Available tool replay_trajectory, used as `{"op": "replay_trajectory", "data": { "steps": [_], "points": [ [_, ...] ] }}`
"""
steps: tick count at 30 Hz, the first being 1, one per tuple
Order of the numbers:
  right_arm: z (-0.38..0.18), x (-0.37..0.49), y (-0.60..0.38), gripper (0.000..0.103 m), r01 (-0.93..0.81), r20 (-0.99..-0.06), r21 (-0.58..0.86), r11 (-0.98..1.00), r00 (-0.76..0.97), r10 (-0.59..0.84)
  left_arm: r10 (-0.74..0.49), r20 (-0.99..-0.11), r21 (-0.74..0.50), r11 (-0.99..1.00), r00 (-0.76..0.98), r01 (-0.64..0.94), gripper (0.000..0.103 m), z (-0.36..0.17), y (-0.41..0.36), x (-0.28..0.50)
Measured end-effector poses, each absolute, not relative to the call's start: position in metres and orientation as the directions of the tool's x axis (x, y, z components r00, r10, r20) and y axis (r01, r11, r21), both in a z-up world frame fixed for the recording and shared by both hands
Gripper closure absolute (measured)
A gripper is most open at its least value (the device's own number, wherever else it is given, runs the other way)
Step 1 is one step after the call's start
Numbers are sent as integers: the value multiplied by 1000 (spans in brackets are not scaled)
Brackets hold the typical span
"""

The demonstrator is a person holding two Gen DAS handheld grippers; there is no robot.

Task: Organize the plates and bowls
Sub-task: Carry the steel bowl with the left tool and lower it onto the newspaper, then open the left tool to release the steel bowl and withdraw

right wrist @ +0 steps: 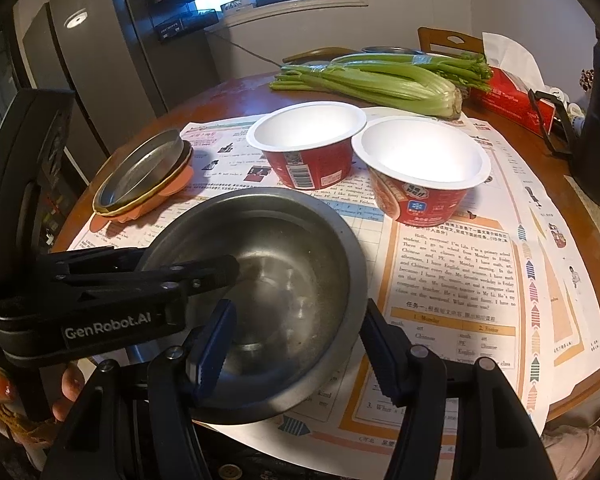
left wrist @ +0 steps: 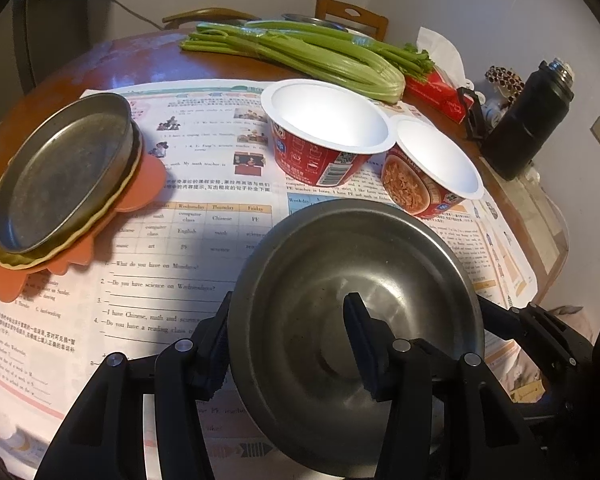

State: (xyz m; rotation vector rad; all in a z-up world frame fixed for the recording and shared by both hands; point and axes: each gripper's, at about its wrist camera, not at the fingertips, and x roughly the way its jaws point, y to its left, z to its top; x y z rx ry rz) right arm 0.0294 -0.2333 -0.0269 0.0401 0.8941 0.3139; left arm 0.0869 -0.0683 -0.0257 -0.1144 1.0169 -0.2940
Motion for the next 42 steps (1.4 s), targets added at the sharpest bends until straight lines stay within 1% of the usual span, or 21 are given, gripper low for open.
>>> {"op": "replay_trajectory", "data": {
  "steps": [11, 31, 37, 42],
  "points": [
    [-19, 25, -242, 40, -243, -740, 183, 952, 604, 297, -291, -806, -237, 957, 515, 171, 49, -15, -58, 82],
    [5, 28, -242, 40, -237, -693, 277, 931, 622, 364, -292, -767, -254, 956, 572, 147, 49, 14, -34, 80],
    [13, 50, -236, 40, -234, -678, 329, 915, 615, 402, -285, -750, -246, 958, 597, 148, 49, 30, -28, 98],
    [9, 75, -232, 40, -206, -675, 410, 889, 587, 447, -273, -744, -229, 962, 610, 150, 49, 44, -27, 119]
  ]
}}
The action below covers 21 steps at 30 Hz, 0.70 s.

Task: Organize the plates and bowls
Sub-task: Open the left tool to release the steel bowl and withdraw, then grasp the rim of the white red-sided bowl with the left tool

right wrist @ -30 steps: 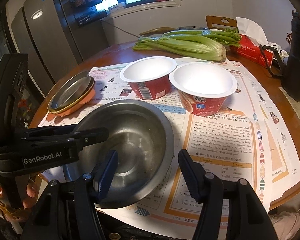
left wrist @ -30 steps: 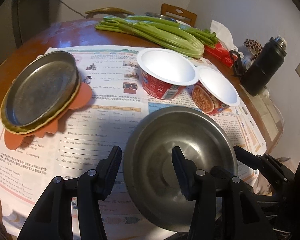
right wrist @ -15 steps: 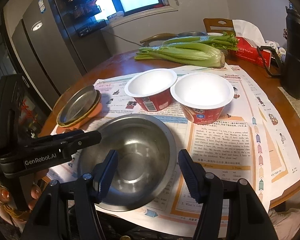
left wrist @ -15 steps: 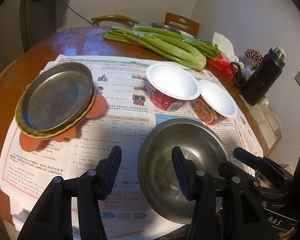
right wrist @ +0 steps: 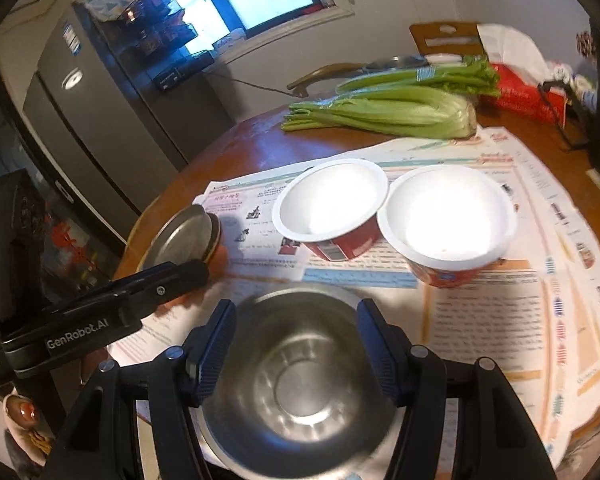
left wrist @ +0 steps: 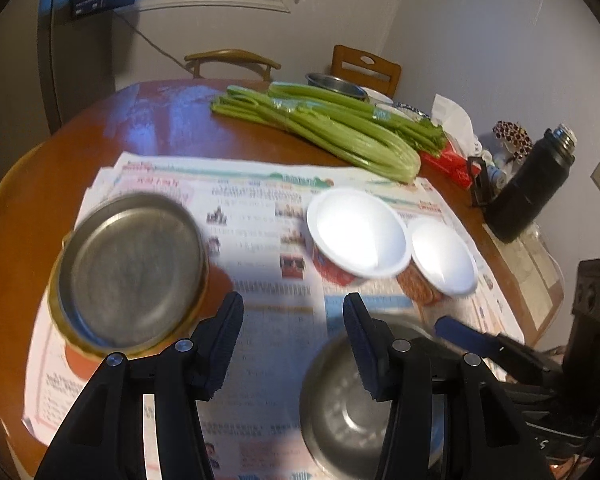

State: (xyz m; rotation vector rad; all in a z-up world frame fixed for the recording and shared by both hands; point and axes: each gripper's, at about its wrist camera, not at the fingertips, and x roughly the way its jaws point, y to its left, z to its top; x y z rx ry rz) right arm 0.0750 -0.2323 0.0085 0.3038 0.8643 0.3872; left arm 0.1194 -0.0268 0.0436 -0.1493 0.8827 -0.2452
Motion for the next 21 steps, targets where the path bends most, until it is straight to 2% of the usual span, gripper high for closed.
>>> {"op": "replay_trajectory", "data": {
  "steps": [13, 21],
  "points": [
    [0, 128, -233, 40, -111, -684, 507, 855, 552, 477, -261, -784, -220, 965, 564, 142, 49, 40, -48, 185],
    [-9, 149, -234, 40, -83, -693, 530, 844, 530, 488, -258, -833, -229, 966, 489, 119, 49, 11, -61, 225]
  ]
}}
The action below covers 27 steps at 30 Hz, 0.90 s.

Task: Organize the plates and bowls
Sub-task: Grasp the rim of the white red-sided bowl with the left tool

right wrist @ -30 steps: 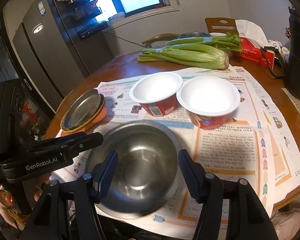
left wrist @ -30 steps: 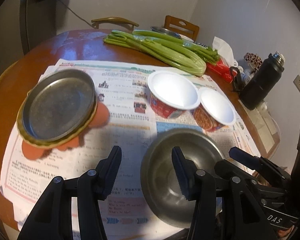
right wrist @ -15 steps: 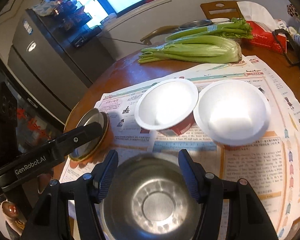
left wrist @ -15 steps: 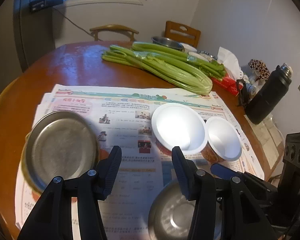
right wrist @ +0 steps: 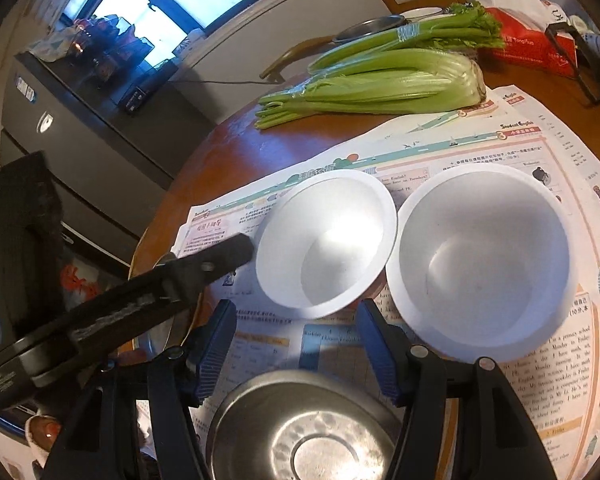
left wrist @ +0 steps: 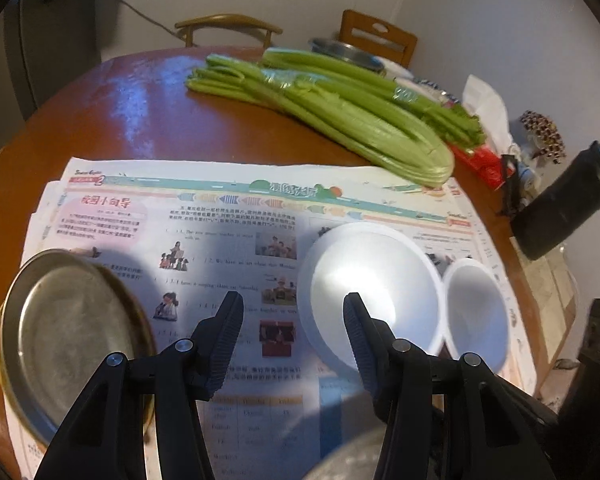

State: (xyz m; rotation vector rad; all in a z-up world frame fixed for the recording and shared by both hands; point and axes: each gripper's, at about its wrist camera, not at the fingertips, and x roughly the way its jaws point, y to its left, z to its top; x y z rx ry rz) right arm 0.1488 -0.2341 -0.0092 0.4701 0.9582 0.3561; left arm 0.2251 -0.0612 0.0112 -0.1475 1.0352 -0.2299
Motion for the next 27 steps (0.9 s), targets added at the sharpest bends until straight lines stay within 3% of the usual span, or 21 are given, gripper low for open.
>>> {"op": "replay_trajectory", "data": {
  "steps": [5, 9, 14, 27],
  "points": [
    [-11, 155, -233, 40, -89, -702, 514, 853, 529, 477, -256, -852, -232, 967, 457, 110, 50, -6, -66, 244],
    [-12, 159, -227, 40, -103, -717, 484, 869, 522, 462, -259, -867, -237, 966, 426, 106, 68, -19, -68, 254],
    [-12, 162, -220, 40, -129, -727, 462, 878, 511, 458, -290, -869, -263, 957, 402, 122, 80, -26, -68, 257],
    [-19, 163, -211, 40, -132, -744, 455, 881, 487, 458, -273, -868, -247, 962, 414, 118, 80, -20, -42, 238]
  ]
}}
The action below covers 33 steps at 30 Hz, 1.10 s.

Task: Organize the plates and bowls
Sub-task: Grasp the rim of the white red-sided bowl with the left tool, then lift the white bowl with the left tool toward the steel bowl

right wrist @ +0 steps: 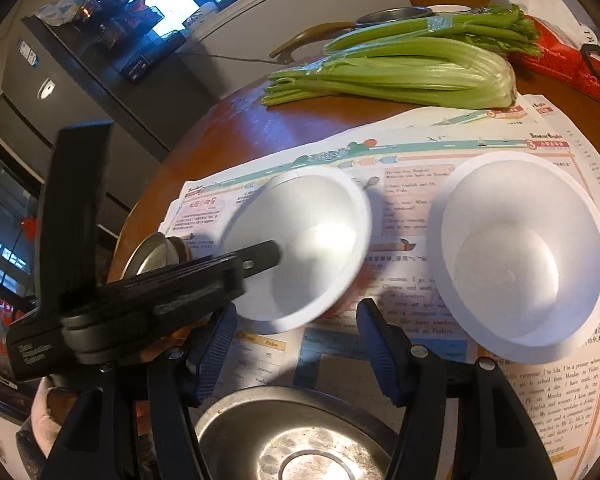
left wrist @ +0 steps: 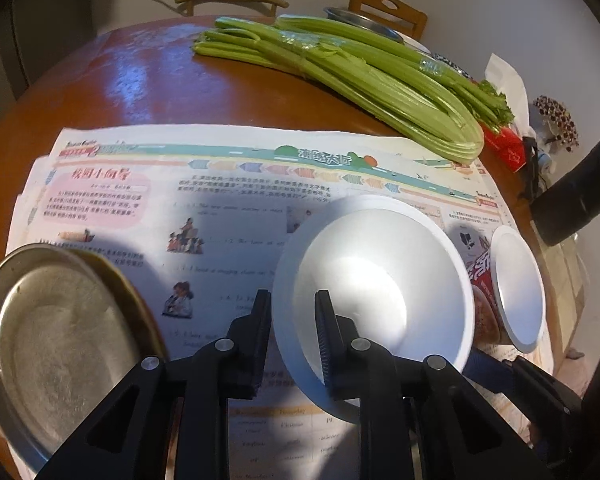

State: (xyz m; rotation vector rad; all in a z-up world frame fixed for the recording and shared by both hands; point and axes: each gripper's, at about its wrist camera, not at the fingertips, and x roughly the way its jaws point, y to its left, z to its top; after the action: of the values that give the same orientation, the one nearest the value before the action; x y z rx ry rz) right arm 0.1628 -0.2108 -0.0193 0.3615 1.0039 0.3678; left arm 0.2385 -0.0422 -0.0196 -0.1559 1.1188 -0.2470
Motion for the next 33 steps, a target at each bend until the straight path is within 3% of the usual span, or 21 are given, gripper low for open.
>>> {"op": "replay_trajectory", "data": {
  "steps": [13, 19, 33],
  "points": [
    [-22, 171, -209, 41, -96, -772, 380, 920, 516, 372, -364, -849, -336, 931, 383, 139, 83, -23, -35, 232],
    [-23, 171, -204, 53, -139, -750, 402, 905, 518, 412, -411, -828, -385, 911, 383, 144, 83, -20, -30, 226],
    [9, 148, -201, 54, -205, -695, 383, 900, 578, 428, -405, -790, -371, 914, 461, 168, 83, 16, -26, 198]
  ]
}}
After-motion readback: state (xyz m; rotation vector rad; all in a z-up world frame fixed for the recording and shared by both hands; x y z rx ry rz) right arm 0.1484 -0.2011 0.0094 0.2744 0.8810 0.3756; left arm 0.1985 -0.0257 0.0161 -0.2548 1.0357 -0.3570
